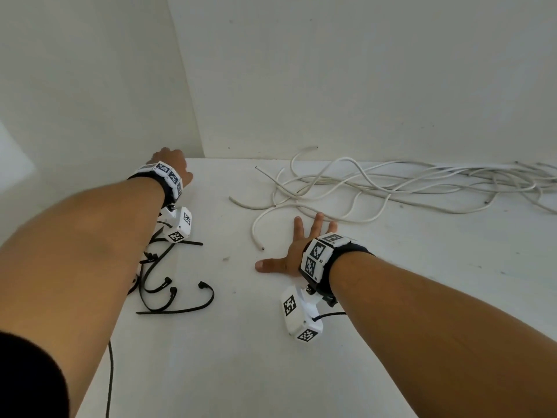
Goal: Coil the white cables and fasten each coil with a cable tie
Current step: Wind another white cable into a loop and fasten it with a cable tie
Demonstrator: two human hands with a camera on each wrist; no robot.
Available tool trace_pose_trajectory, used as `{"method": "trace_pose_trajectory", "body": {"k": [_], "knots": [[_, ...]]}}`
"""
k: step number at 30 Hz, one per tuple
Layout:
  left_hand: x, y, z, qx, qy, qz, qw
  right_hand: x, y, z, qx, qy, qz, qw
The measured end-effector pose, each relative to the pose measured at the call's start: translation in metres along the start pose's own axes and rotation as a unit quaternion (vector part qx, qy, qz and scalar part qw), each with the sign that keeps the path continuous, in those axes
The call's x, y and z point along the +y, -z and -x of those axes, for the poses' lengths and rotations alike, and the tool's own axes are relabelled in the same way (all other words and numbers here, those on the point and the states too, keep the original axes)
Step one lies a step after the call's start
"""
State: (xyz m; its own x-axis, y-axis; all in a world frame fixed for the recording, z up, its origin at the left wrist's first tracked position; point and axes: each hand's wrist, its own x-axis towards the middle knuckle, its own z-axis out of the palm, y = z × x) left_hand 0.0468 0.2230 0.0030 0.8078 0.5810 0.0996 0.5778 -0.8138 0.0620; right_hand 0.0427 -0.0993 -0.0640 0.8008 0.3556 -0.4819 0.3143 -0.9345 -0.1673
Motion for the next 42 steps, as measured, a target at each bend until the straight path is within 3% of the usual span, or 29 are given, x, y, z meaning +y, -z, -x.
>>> {"method": "trace_pose_trajectory", "body": {"k": [3,7,12,19,23,25,27,29,35,37,40,42], "knots": [[0.03,0.01,0.023,-0.021,-0.041,0.076,0.996,0.001,0.001,0.004,0.007,0.003,0.002,1.0],[0.075,0.005,0.063,-0.146,-0.052,0.126,0.98,0.0,0.002,0.013,0.019,0.011,0.009,1.0],[0.101,-0.011,0.102,-0.221,-0.04,0.163,0.961,0.0,0.006,0.021,0.034,0.012,0.014,0.999],[0.118,-0.022,0.127,-0.174,-0.027,0.157,0.972,0.01,0.007,0.034,0.056,0.031,0.003,0.998],[0.125,-0.019,0.141,-0.145,0.015,0.204,0.968,0.026,0.01,0.042,0.102,0.076,-0.097,0.987],[0.137,-0.011,0.151,-0.145,0.034,0.329,0.933,0.039,0.011,0.047,0.151,0.106,-0.142,0.972],[0.15,-0.005,0.165,-0.134,0.071,0.49,0.858,0.055,0.014,0.052,0.232,0.12,-0.16,0.952],[0.16,0.0,0.178,-0.128,0.097,0.588,0.793,0.072,0.019,0.053,0.285,0.126,-0.166,0.936],[0.184,0.021,0.222,-0.183,-0.022,0.736,0.651,0.113,0.031,0.053,0.261,0.15,-0.217,0.929],[0.193,0.027,0.233,-0.205,-0.055,0.763,0.611,0.123,0.034,0.058,0.277,0.169,-0.268,0.907],[0.205,0.038,0.247,-0.262,-0.077,0.796,0.54,0.137,0.036,0.07,0.317,0.218,-0.354,0.852],[0.211,0.047,0.256,-0.308,-0.108,0.812,0.484,0.144,0.034,0.076,0.31,0.243,-0.343,0.853]]}}
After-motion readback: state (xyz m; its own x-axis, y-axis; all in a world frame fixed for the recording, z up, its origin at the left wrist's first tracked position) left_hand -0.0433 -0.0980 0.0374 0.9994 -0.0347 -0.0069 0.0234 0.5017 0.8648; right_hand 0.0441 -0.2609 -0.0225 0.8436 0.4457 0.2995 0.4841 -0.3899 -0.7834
